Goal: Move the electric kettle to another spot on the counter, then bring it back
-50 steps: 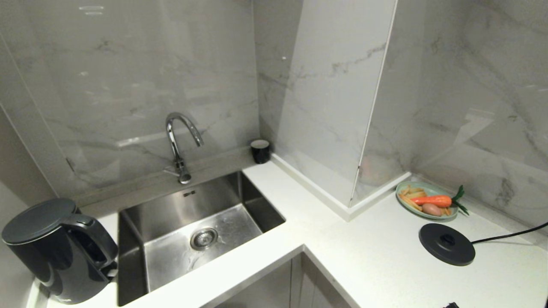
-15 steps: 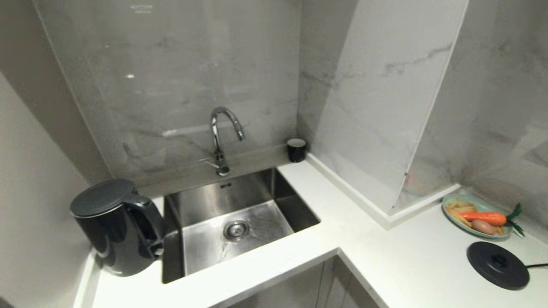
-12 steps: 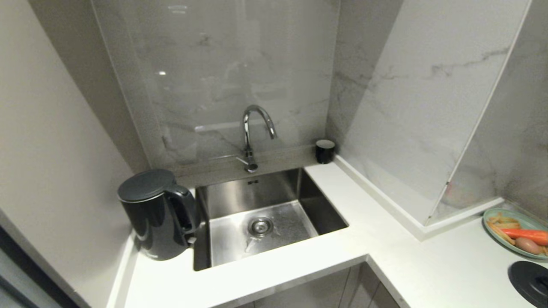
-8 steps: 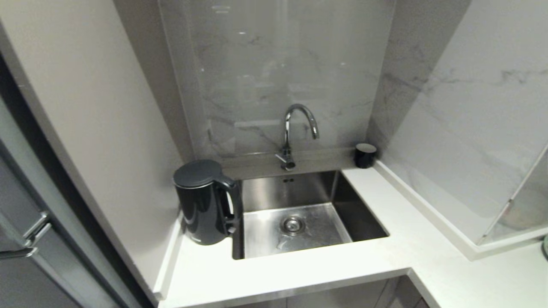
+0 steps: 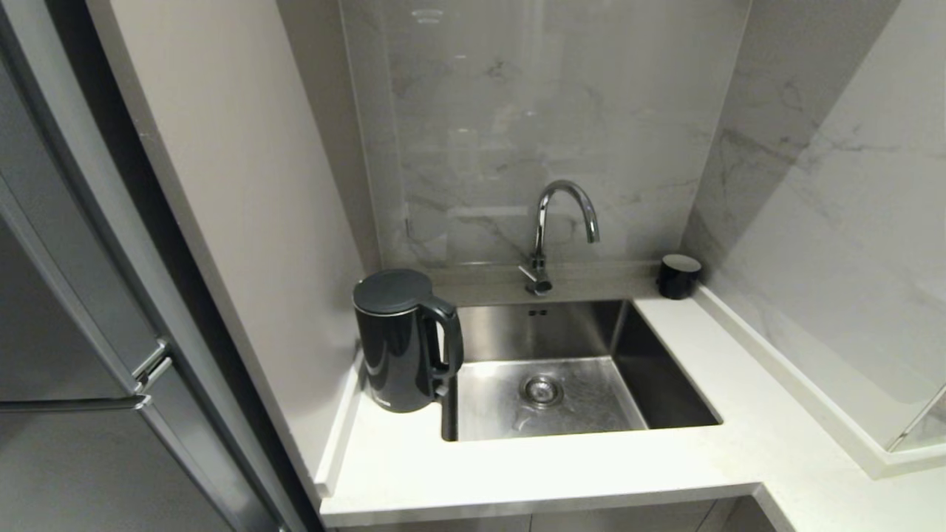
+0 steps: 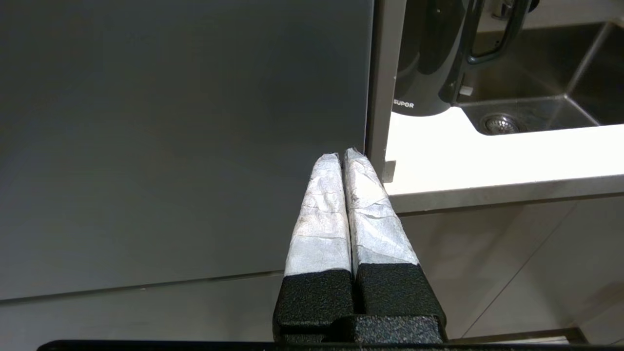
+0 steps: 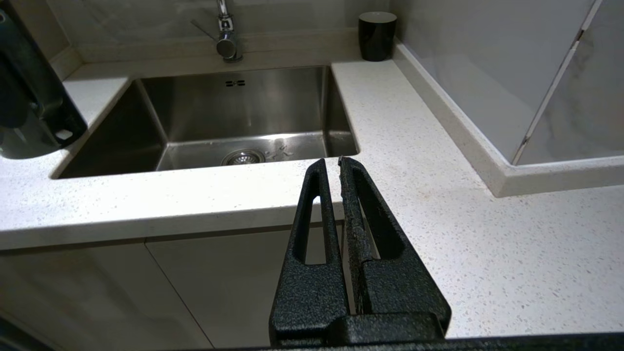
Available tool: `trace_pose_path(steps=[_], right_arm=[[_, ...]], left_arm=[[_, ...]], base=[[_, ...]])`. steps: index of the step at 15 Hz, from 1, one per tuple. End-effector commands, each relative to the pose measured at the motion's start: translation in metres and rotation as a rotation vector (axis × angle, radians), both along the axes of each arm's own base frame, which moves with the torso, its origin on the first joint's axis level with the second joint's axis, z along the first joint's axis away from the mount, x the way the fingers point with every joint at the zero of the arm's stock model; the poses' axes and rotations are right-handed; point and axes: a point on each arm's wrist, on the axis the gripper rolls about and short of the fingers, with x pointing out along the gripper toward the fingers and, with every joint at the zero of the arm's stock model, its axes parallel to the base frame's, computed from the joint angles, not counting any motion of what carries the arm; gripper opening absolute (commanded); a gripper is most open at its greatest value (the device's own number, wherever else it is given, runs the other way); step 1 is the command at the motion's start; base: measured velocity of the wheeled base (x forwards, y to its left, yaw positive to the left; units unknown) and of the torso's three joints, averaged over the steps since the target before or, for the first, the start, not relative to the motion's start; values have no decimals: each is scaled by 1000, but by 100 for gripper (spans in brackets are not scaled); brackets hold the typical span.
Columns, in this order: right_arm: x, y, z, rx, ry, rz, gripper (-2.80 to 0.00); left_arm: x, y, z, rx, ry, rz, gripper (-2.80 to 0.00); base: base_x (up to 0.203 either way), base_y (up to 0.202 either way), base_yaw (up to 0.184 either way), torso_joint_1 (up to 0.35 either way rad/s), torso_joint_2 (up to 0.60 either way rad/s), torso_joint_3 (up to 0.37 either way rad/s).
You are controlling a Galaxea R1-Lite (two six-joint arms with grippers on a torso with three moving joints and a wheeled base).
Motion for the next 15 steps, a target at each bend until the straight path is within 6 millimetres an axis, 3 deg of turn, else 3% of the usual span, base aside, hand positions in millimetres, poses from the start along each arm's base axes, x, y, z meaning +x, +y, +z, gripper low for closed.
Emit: trace_pose_path(steps=[1,3,8,15], right_arm=[[0,0,0,0,-1,0,-280],[0,0,0,0,-1,0,-280],[0,0,0,0,1,0,-280],[0,0,0,0,-1,0,-280]], left_arm=[[0,0,0,0,3,-1,-280],[0,0,0,0,3,0,-280],[0,0,0,2,3,0,-280],[0,0,0,0,3,-1,-280]], base=[[0,0,0,0,0,0],[0,30,-11,1,5,5],[0,161,-6,-3,6,8],[0,8,0,-14,33,20]])
